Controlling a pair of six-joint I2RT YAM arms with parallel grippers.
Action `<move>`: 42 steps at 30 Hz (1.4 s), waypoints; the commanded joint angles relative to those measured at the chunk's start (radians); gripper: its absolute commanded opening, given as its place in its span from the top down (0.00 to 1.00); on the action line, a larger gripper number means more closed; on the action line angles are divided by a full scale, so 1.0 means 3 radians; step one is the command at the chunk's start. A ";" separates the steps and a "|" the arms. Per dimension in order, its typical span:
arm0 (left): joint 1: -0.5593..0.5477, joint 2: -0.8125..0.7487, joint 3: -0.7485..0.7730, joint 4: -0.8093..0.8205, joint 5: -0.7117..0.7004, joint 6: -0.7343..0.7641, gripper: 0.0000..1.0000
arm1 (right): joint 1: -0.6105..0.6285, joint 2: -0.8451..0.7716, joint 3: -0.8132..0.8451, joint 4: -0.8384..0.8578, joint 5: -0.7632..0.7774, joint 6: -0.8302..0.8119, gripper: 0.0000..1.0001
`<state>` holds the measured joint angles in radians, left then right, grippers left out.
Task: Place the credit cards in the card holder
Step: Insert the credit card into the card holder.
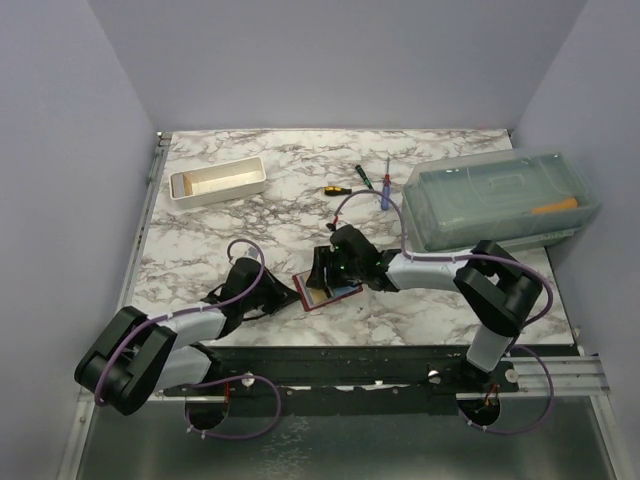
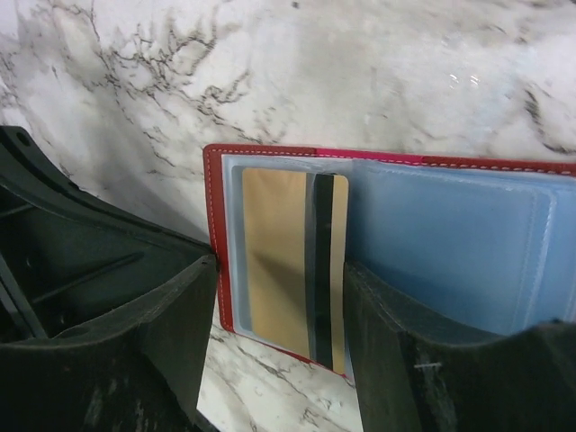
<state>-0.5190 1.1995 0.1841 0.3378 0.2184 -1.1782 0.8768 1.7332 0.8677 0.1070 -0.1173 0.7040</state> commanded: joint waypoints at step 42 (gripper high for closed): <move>0.0156 -0.0334 0.0559 -0.1524 -0.0332 0.0349 0.81 | 0.0253 -0.0321 0.0879 -0.1740 0.1076 -0.0476 0.17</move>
<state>-0.4965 1.2118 0.3103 0.1246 0.2214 -1.1107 0.9646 1.6852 1.0870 -0.3477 0.1551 0.6048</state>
